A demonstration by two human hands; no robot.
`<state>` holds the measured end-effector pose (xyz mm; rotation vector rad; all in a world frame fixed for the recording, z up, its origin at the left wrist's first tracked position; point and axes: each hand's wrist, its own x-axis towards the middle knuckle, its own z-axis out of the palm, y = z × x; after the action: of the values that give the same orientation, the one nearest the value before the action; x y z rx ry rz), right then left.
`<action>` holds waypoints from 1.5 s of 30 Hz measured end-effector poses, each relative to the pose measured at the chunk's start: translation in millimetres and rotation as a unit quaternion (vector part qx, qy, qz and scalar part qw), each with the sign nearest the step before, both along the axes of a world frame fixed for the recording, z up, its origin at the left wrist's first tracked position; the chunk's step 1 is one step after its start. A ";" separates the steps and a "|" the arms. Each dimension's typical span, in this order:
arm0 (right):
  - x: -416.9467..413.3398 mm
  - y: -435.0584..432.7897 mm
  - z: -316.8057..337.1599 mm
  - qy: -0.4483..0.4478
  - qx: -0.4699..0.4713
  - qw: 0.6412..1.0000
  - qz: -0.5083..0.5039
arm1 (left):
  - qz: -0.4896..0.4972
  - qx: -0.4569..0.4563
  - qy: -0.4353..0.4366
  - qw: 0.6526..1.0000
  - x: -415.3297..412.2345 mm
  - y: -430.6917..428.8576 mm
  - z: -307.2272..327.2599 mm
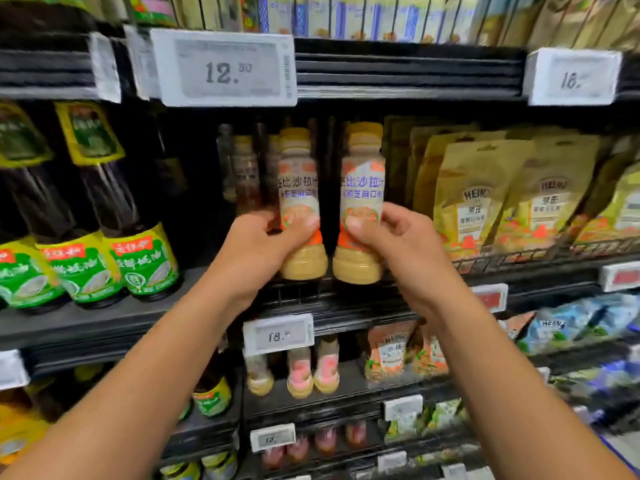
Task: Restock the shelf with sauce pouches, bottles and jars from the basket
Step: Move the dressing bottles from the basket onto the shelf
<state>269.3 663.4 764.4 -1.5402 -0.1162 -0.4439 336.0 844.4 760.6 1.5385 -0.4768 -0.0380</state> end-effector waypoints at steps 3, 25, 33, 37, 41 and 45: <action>10.8 -12.8 0.6 0.017 -0.049 0.998 -0.020 | -0.015 0.079 -0.027 0.996 15.9 -1.7 0.1; 46.6 -38.9 1.2 0.199 -0.216 0.955 -0.050 | 0.014 0.265 0.009 0.964 57.3 -30.8 -7.1; 39.3 -41.3 7.0 0.264 -0.393 0.878 -0.070 | 0.009 0.483 -0.020 0.875 52.7 -14.7 -2.9; 41.8 -39.2 5.5 0.270 -0.397 0.874 -0.078 | 0.018 0.503 -0.033 0.863 53.4 -18.1 -5.4; 48.3 -39.7 5.5 0.277 -0.400 0.868 -0.102 | 0.027 0.515 -0.039 0.856 55.6 -24.6 -3.3; 58.6 -40.8 9.8 0.302 -0.398 0.860 -0.108 | 0.044 0.510 -0.027 0.859 64.5 -36.1 -1.7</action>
<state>328.0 622.6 774.2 -2.4610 0.4214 -0.0434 400.5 808.3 758.9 2.6135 -0.4473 -0.2040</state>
